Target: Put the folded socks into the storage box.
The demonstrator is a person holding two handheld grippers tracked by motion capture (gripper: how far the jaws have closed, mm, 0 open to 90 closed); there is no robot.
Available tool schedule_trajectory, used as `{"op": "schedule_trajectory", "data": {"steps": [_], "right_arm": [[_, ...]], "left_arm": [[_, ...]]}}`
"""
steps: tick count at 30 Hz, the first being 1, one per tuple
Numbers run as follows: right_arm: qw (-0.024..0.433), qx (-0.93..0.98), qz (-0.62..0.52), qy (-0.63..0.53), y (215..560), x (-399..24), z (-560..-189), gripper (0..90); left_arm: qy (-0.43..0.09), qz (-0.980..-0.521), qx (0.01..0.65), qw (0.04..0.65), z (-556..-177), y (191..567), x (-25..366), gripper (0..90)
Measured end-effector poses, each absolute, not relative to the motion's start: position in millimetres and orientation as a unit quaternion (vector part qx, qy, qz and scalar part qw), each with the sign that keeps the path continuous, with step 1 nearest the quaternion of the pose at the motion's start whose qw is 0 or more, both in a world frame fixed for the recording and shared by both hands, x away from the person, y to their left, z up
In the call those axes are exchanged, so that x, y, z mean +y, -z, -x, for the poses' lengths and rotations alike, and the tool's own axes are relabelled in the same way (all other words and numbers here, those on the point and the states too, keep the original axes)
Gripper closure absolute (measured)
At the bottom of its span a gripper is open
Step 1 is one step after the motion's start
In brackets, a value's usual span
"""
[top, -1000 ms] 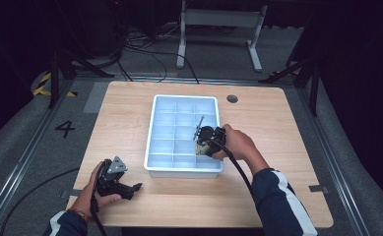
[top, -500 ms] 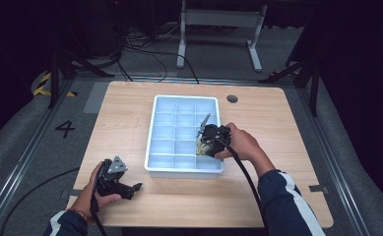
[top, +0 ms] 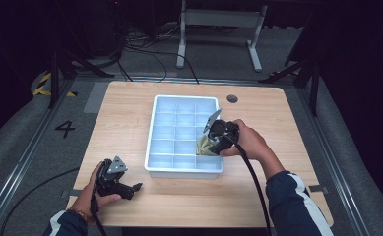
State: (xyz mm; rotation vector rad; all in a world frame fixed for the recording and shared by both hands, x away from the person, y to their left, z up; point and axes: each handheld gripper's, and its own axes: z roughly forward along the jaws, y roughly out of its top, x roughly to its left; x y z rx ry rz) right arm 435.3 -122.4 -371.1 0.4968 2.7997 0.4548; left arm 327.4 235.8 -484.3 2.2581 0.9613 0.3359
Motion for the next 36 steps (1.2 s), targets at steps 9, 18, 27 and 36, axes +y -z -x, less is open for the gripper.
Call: {"op": "schedule_trajectory", "data": {"steps": [9, 18, 27, 36], "right_arm": [[0.144, 0.958, -0.171, -0.181, 362.9, -138.2, -426.5, 48.4], [0.162, 0.952, -0.176, -0.192, 358.9, -151.6, -417.9, 47.5], [0.180, 0.945, -0.190, -0.197, 357.5, -165.7, -409.2, 39.1], [0.197, 0.939, -0.192, -0.205, 357.1, -182.2, -397.5, 36.0]], "left_arm": [[-0.128, -0.862, 0.367, 0.326, -327.4, 484.3, 235.8, 0.0], [-0.127, -0.862, 0.367, 0.327, -327.7, 484.4, 235.4, 0.0], [-0.128, -0.861, 0.367, 0.327, -327.8, 484.4, 235.3, 0.0], [-0.128, -0.861, 0.367, 0.327, -327.9, 484.4, 235.2, 0.0]]}}
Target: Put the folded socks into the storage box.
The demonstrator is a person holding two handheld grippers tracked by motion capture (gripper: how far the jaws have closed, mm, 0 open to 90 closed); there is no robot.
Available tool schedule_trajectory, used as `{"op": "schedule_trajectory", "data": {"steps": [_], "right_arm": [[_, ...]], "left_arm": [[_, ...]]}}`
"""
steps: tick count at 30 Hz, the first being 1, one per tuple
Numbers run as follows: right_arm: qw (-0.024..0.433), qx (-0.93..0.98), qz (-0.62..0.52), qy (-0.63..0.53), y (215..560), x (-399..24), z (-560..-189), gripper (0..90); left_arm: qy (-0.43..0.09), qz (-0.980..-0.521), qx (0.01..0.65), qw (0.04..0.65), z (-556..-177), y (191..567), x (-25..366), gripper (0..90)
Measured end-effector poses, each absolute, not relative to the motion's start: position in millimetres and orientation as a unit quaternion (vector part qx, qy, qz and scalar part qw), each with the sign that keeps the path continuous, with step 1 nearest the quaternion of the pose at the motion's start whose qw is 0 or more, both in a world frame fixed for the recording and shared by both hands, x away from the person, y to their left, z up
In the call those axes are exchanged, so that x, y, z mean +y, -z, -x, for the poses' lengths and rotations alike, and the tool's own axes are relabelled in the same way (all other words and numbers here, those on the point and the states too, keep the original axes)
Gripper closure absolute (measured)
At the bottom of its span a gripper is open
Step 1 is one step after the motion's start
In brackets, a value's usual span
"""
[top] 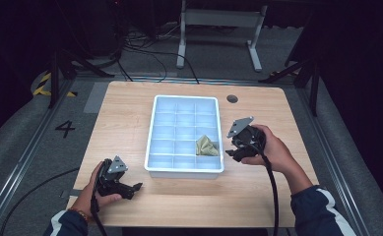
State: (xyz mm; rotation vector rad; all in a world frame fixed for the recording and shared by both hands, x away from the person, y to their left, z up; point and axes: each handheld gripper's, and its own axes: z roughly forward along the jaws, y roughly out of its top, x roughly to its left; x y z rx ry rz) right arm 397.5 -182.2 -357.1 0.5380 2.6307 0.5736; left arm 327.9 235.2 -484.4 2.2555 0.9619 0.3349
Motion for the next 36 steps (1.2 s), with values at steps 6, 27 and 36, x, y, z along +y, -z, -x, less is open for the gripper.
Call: {"op": "schedule_trajectory", "data": {"steps": [6, 27, 36], "right_arm": [[0.212, 0.935, -0.194, -0.208, 359.6, -194.1, -388.8, 35.3], [0.237, 0.921, -0.207, -0.227, 380.0, -241.1, -358.6, 31.2], [0.237, 0.921, -0.209, -0.228, 398.8, -257.6, -345.2, 28.1]], "left_arm": [[-0.127, -0.861, 0.367, 0.328, -327.9, 484.5, 235.1, 0.0], [-0.131, -0.863, 0.365, 0.325, -328.5, 484.1, 235.3, 0.0], [-0.131, -0.863, 0.365, 0.325, -328.4, 484.1, 235.3, 0.0]]}}
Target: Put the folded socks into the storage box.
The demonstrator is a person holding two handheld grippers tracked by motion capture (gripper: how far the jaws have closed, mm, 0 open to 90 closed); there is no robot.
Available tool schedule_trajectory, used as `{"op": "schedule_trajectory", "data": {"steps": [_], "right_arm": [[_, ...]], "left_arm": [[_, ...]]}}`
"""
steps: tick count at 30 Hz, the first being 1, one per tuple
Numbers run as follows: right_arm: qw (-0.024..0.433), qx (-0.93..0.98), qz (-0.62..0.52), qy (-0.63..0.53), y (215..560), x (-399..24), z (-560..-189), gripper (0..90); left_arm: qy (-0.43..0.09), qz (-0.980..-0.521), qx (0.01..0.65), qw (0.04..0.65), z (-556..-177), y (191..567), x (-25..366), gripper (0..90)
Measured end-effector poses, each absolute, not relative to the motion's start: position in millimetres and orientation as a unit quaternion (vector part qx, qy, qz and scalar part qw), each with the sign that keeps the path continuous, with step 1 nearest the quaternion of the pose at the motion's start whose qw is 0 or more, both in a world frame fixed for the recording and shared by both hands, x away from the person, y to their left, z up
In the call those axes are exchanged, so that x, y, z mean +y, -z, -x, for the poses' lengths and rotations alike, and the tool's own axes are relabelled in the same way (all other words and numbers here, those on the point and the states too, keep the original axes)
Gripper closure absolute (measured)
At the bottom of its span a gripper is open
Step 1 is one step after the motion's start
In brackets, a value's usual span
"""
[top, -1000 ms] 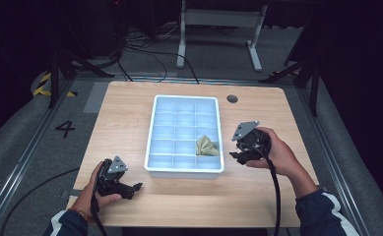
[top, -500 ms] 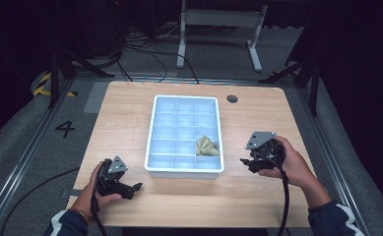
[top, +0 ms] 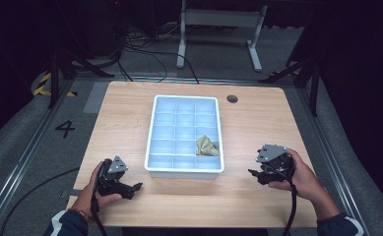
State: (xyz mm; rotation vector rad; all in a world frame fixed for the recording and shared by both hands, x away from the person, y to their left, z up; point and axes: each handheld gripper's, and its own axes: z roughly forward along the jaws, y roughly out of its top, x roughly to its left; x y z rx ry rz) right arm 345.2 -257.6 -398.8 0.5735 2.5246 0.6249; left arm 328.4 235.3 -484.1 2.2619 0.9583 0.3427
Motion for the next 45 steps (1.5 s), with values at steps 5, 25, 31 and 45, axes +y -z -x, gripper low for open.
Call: {"op": "schedule_trajectory", "data": {"steps": [5, 25, 31, 45], "right_arm": [[0.239, 0.919, -0.216, -0.226, 407.6, -266.7, -339.1, 27.1], [0.254, 0.866, -0.327, -0.280, 458.7, -341.2, -320.0, 26.6], [0.234, 0.847, -0.366, -0.307, 475.7, -364.8, -312.7, 25.4], [0.193, 0.797, -0.444, -0.360, 487.4, -392.5, -306.8, 21.2]], "left_arm": [[-0.131, -0.863, 0.365, 0.325, -328.4, 484.1, 235.3, 0.0], [-0.131, -0.863, 0.366, 0.324, -328.6, 484.0, 235.3, 0.0], [-0.131, -0.863, 0.365, 0.324, -328.6, 484.0, 235.3, 0.0], [-0.132, -0.862, 0.367, 0.324, -328.6, 484.0, 235.1, 0.0]]}}
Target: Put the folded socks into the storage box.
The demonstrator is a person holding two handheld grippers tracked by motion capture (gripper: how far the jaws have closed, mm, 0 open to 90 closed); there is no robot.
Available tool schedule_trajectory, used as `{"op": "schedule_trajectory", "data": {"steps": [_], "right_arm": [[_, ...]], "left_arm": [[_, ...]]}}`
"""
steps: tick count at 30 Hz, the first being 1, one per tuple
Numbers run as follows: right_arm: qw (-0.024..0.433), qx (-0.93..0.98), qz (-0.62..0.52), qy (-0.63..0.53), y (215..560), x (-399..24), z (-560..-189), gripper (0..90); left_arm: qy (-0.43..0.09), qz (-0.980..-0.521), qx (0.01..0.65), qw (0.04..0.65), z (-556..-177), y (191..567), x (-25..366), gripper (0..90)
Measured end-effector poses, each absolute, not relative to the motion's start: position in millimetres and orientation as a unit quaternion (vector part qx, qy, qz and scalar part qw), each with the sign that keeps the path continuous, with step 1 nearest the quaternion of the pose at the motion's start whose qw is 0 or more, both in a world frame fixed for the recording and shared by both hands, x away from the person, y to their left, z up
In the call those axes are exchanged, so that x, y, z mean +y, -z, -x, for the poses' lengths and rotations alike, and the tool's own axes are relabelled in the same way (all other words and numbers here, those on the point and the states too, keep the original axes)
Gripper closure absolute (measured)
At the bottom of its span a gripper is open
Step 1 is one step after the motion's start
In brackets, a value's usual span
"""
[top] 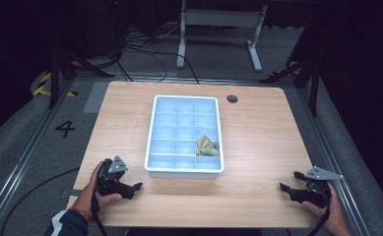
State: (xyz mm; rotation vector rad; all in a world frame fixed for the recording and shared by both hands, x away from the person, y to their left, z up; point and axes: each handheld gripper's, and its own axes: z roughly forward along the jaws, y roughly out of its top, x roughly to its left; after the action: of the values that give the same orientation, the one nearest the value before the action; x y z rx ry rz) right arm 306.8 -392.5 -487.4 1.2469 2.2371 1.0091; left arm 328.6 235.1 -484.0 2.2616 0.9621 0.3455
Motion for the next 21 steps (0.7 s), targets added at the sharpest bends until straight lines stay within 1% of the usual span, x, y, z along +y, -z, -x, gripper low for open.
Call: {"op": "schedule_trajectory", "data": {"steps": [19, 21], "right_arm": [[0.195, 0.796, -0.447, -0.358, 487.6, -392.6, -307.1, 19.4], [0.197, 0.795, -0.450, -0.355, 487.6, -392.6, -307.4, 16.9]], "left_arm": [[-0.138, -0.855, 0.381, 0.323, -326.1, 484.3, 234.9, 0.3], [-0.139, -0.855, 0.380, 0.323, -326.1, 484.2, 234.9, 0.3]]}}
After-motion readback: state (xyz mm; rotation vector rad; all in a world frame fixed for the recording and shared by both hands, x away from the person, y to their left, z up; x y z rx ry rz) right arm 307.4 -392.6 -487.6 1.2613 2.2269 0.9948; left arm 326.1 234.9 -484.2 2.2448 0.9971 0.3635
